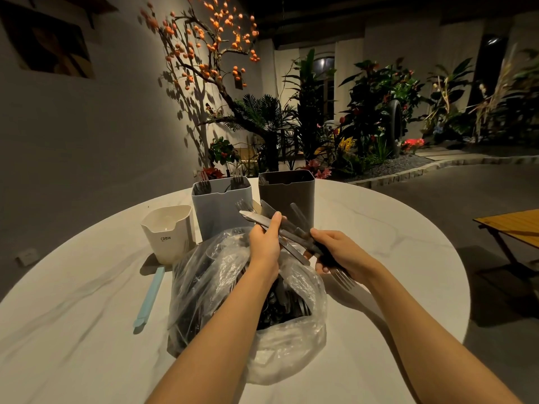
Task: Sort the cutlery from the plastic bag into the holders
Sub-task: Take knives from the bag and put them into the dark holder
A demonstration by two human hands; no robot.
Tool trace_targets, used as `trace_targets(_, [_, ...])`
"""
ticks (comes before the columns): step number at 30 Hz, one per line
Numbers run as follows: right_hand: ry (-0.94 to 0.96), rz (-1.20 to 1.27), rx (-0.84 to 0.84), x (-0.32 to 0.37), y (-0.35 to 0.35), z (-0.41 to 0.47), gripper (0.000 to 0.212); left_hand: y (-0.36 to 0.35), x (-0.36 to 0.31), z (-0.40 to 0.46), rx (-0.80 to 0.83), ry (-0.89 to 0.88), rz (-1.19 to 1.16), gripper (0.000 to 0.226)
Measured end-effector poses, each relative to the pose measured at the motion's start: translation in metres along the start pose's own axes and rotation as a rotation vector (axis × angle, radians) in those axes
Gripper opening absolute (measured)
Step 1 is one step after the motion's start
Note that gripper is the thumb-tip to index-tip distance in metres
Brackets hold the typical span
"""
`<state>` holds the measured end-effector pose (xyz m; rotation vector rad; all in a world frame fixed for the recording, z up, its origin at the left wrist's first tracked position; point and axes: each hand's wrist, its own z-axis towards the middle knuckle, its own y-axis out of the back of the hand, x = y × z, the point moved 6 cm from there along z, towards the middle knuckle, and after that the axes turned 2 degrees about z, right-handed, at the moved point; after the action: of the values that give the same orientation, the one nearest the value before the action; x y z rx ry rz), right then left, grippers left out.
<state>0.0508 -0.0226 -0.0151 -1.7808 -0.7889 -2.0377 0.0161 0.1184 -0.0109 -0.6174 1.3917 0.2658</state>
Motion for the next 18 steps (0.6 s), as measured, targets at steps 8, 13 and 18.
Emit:
trace_targets(8, [0.135,-0.041,-0.216,0.009,0.013,-0.001,0.037,0.002,-0.002,-0.001,-0.036,-0.038,0.044,0.028])
trace_targets(13, [0.277,0.041,-0.449,0.017,0.032,-0.004,0.032,0.002,0.0,0.002,-0.041,-0.044,0.067,0.032])
trace_targets(18, [0.295,0.252,-0.551,0.014,0.041,-0.004,0.02,0.005,0.002,0.004,-0.082,0.007,-0.083,0.03])
